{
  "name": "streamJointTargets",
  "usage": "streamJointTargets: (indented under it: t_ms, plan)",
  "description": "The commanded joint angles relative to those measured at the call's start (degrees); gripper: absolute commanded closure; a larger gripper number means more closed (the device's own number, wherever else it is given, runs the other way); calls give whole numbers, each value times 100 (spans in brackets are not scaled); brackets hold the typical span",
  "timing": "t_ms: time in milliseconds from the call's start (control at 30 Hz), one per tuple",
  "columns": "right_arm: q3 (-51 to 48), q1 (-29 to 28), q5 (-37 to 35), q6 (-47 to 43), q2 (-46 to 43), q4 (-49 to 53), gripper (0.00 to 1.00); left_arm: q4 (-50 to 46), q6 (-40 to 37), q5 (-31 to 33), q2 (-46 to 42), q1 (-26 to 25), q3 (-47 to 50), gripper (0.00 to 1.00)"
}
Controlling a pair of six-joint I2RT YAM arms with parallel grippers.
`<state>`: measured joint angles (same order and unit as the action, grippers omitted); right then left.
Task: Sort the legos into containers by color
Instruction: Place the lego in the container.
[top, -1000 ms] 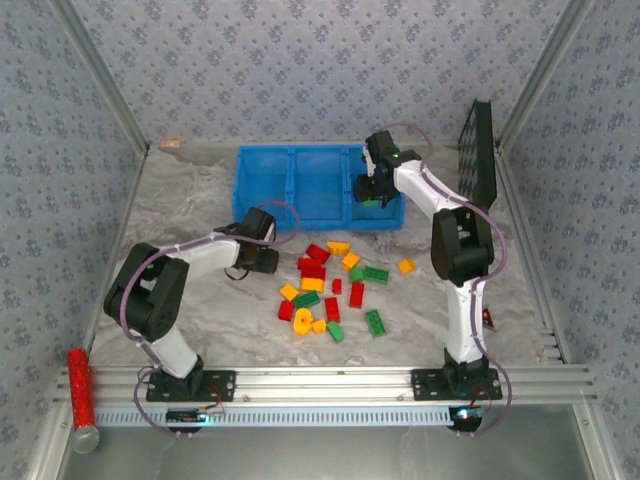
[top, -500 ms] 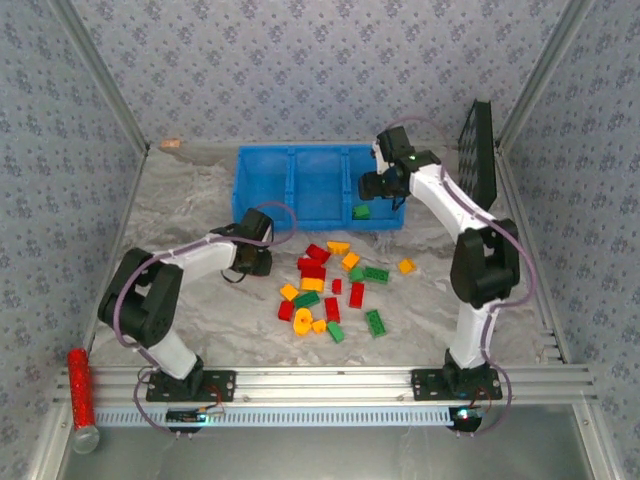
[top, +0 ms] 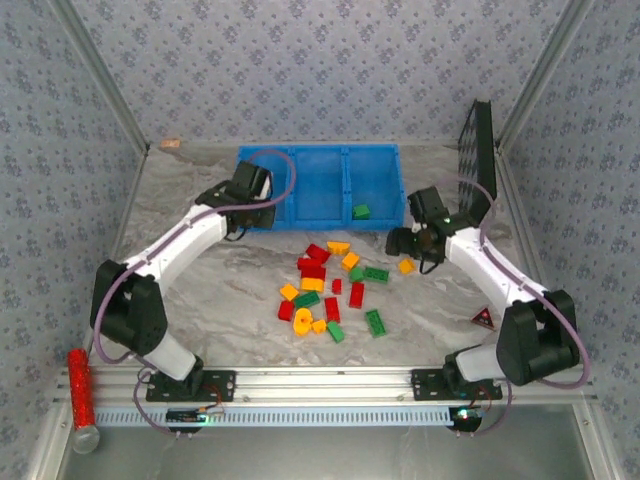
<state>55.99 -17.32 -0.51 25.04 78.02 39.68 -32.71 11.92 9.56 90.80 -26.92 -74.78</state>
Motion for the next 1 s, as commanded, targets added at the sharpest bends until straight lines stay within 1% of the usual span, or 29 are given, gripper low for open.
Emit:
streamJointTargets:
  t_ms: [0, 167, 233, 267, 367, 467, 767, 833, 967]
  plan:
    - [-289, 85, 175, 570, -182, -304, 16, 43, -374, 241, 504, 211, -458, 86]
    - [-605, 221, 233, 846, -77, -488, 15, 426, -422, 76, 1180, 573, -922, 86]
    - [-723, 294, 252, 996, -8, -496, 15, 537, -522, 86, 1510, 640, -1122, 87]
    - [-785, 333, 264, 1055, 34, -681, 15, 565, -571, 86, 1705, 674, -1261, 87]
    - [-929, 428, 371, 1320, 202, -934, 16, 473, -668, -3, 2274, 723, -1750, 87]
    - [-915, 470, 463, 1484, 389, -1067, 16, 430, -752, -20, 2656, 732, -2086, 87]
    - [-779, 475, 227, 2458, 624, -931, 18, 421, -801, -138, 3200, 776, -2512, 86]
    - [-823, 484, 283, 2803, 652, -969, 20, 419, -825, -136, 3278, 789, -2571, 86]
    - [-1024, 423, 466, 3486, 710, -1376, 22, 444, -835, -182, 3438, 852, -2642, 85]
